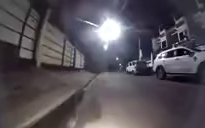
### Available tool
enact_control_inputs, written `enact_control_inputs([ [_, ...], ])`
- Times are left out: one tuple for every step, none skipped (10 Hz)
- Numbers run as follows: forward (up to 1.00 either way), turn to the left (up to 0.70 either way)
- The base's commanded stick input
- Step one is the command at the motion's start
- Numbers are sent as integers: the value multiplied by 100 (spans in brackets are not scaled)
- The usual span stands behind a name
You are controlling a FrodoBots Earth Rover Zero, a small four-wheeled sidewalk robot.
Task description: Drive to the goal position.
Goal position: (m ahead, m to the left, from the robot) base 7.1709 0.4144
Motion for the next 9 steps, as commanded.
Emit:
enact_control_inputs([
  [70, -25],
  [70, -34],
  [70, -35],
  [70, -35],
  [70, -35],
  [70, -33],
  [70, -27],
  [70, -21],
  [70, 0],
])
